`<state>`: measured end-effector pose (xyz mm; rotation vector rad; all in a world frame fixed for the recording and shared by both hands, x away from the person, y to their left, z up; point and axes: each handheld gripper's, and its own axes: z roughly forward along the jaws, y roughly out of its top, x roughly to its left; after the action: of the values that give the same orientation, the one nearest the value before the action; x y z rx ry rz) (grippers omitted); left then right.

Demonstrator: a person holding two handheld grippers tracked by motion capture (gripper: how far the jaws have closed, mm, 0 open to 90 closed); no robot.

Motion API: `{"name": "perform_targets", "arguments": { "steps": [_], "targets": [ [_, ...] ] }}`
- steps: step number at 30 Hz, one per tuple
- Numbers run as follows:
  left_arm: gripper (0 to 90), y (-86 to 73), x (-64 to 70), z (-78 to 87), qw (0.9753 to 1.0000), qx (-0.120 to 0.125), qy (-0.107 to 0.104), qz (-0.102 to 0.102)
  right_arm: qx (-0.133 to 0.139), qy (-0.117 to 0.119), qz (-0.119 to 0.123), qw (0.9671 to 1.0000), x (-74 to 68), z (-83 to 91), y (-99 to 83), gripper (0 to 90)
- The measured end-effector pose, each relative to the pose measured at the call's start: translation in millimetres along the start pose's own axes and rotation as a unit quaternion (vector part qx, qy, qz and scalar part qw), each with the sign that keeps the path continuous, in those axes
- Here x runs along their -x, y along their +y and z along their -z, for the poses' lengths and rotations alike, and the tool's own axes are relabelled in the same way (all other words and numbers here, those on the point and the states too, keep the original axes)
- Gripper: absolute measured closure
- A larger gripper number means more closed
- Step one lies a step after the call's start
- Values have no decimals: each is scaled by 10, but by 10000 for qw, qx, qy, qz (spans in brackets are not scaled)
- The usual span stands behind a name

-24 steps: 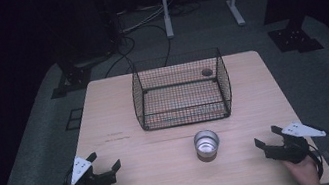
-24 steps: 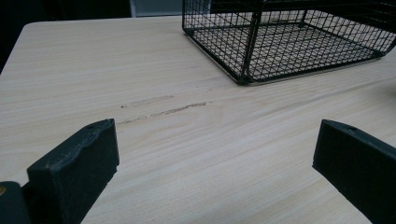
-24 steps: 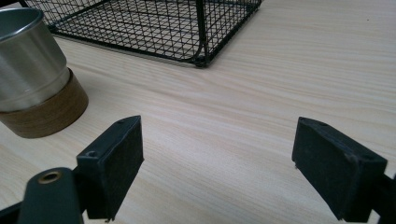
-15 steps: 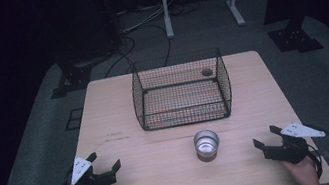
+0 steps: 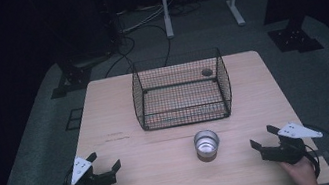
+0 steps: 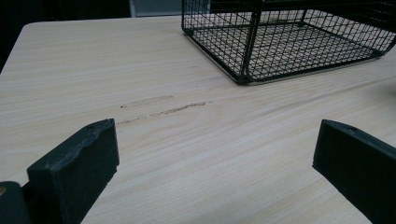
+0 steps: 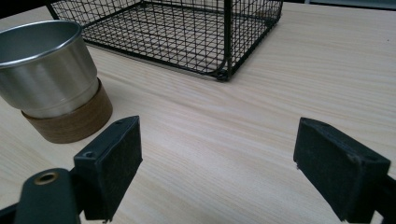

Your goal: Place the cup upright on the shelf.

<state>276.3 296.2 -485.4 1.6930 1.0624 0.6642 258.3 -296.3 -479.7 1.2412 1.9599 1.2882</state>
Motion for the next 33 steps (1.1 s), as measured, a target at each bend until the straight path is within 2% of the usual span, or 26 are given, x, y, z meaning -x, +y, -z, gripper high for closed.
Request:
{"name": "perform_targets", "arguments": {
  "steps": [10, 21, 33],
  "targets": [
    [0, -2, 2, 4, 10000, 9, 6, 5, 42, 118, 89, 9999, -79, 3, 47, 135],
    [0, -2, 0, 7, 10000, 19, -2, 15, 41, 275, 371, 9989, -225, -25, 81, 134],
    [0, -2, 0, 8, 10000, 21, -1, 9, 32, 377, 490, 9981, -311, -41, 100, 134]
  ]
}}
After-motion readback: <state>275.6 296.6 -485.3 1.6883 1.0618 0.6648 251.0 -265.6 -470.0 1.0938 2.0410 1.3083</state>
